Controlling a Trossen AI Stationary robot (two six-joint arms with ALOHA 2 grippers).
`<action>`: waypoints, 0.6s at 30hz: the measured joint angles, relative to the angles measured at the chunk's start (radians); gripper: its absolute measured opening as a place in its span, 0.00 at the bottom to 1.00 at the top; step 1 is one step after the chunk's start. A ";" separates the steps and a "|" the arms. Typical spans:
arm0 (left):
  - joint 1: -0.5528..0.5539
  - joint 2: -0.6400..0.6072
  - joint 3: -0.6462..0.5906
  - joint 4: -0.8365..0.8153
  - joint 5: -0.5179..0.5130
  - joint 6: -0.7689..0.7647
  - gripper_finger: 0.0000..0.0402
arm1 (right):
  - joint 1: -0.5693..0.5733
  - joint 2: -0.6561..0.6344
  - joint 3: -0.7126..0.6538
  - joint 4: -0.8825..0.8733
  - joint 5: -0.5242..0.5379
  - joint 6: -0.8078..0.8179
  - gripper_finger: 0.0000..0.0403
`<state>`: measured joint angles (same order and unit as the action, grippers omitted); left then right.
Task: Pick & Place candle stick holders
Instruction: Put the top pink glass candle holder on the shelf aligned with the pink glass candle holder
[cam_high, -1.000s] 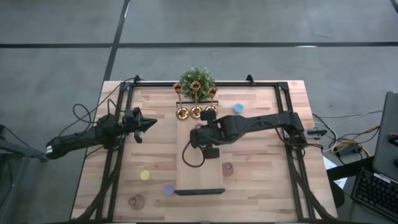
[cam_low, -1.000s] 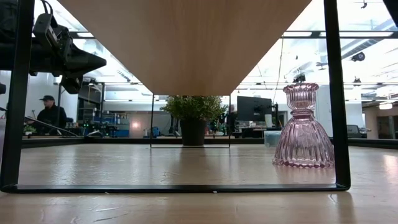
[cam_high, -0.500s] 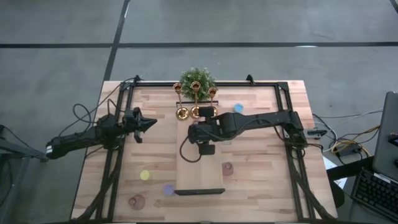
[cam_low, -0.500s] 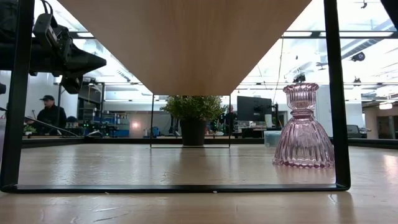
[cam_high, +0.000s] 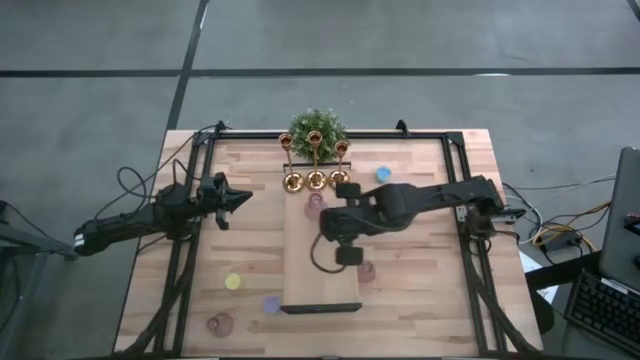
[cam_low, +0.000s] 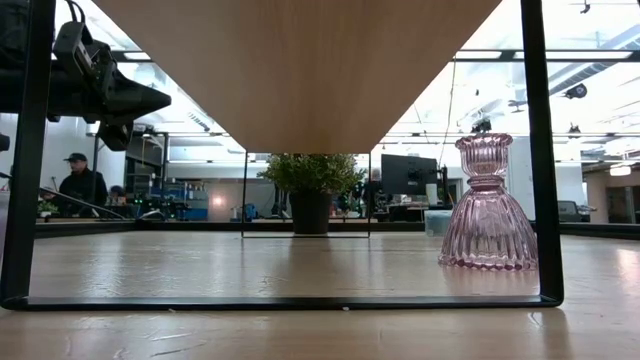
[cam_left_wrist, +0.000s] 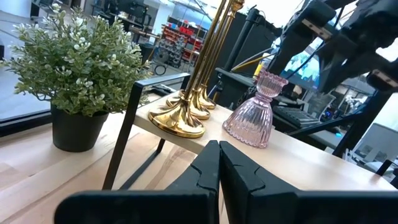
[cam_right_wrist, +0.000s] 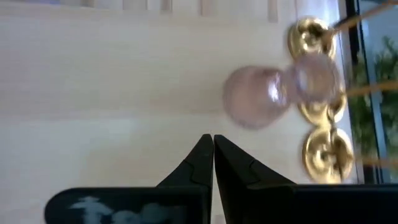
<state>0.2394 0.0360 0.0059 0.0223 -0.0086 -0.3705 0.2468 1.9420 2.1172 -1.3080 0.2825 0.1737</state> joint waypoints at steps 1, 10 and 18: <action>0.000 0.000 0.000 0.000 0.000 0.000 0.02 | 0.013 -0.012 -0.004 -0.030 -0.001 0.014 0.02; 0.000 0.000 0.000 0.000 0.000 0.000 0.02 | 0.115 -0.093 -0.139 -0.110 -0.148 0.146 0.02; 0.000 0.000 0.000 0.000 0.000 0.000 0.02 | 0.221 -0.125 -0.317 -0.093 -0.190 0.168 0.02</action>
<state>0.2398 0.0364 0.0059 0.0228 -0.0086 -0.3704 0.4682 1.8168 1.8001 -1.4009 0.0927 0.3412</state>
